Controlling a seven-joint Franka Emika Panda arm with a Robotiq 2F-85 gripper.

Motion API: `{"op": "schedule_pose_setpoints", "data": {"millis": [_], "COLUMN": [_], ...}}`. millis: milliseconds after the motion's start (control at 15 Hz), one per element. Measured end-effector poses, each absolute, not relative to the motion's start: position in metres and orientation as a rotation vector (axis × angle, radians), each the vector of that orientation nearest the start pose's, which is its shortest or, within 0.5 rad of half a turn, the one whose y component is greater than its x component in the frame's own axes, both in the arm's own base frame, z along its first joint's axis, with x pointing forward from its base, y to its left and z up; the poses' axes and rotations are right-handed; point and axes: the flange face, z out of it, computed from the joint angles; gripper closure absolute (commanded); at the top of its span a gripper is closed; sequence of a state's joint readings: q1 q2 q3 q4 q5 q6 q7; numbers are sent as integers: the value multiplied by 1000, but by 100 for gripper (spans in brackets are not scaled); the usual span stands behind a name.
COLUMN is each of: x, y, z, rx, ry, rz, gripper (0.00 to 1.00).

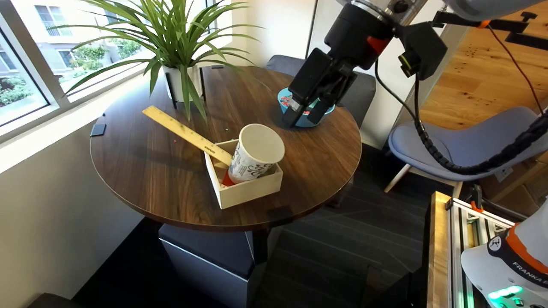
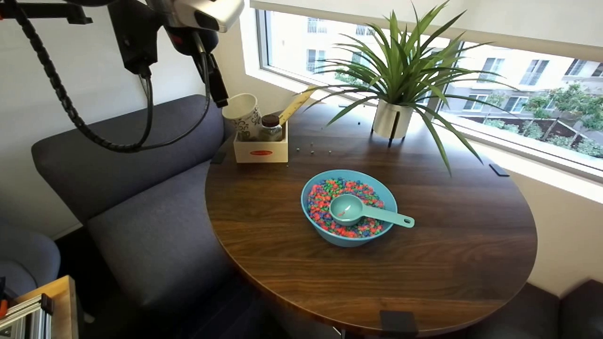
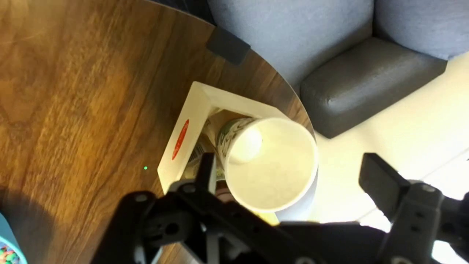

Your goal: Move the blue bowl to the right then take the coffee cup out of the wooden box

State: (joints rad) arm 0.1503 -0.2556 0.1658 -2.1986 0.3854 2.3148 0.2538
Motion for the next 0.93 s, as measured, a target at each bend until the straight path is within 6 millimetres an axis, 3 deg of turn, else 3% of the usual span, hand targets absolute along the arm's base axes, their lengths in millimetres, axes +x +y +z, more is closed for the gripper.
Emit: {"op": "schedule_pose_setpoints", "data": {"millis": [400,467,600,733,800,933], "x": [497,500,503,504,504,499], "y": [174,173,168,166,167,176], "z": [488,483,475,471,470,465], "rx": [-2730,-2751,-2796,-2819,-2824,-2829], "ry": [261,268,284,296,299,288], "rz": [-583,-598,-609,-617,-616,-600], "gripper": [1,5,31,41,56,71]}}
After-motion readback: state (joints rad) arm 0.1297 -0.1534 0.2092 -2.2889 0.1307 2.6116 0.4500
